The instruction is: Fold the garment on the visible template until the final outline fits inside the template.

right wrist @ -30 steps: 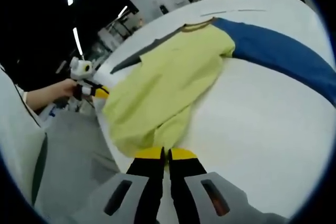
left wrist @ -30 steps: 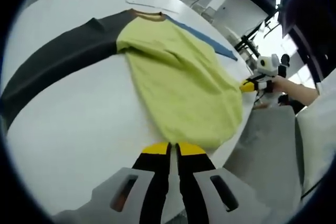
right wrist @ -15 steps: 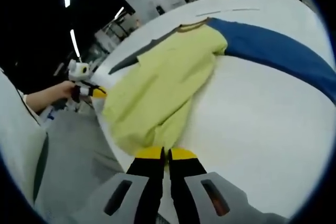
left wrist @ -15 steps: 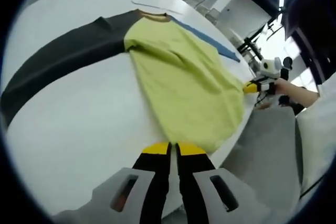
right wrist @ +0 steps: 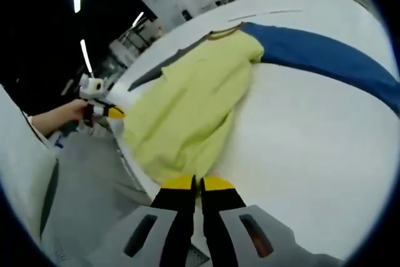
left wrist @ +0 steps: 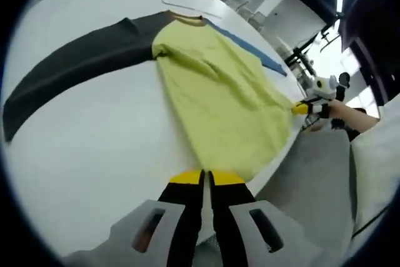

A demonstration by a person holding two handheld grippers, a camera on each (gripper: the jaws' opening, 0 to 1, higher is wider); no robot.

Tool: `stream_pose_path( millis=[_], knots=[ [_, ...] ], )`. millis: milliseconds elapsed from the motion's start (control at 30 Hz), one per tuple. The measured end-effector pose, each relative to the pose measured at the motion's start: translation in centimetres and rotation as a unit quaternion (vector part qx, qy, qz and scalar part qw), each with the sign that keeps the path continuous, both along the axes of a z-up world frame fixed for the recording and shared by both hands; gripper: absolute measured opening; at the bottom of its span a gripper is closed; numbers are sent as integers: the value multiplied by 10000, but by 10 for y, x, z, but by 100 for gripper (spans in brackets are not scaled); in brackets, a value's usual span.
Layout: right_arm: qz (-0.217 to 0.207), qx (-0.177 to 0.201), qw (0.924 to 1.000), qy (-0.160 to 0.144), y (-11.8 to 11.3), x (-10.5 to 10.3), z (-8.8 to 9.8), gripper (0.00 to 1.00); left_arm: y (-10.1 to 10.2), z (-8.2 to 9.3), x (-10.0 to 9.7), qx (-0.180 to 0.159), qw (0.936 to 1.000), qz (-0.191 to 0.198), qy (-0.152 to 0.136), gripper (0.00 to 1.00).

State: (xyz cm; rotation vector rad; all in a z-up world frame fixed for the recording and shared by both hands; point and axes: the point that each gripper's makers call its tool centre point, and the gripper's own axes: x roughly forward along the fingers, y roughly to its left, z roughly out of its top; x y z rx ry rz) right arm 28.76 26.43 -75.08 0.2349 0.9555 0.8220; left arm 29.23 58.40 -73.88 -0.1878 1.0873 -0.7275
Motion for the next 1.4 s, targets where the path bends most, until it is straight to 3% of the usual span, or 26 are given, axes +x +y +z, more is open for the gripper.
stream_pose_path(
  millis=[400, 833, 1100, 1400],
  knots=[
    [-63, -7, 10000, -50, -7, -7, 9, 4, 1, 8, -15, 89, 9999, -132, 28, 0],
    [-55, 89, 9997, -237, -11, -10, 30, 3, -4, 28, -22, -70, 9997, -223, 56, 0],
    [15, 129, 9987, -491, -13, 2, 52, 3, -8, 50, -10, -140, 9994, -293, -70, 0],
    [-102, 286, 9959, -854, -16, 33, 82, 3, -8, 81, 21, -299, 9985, -249, -382, 0]
  ],
)
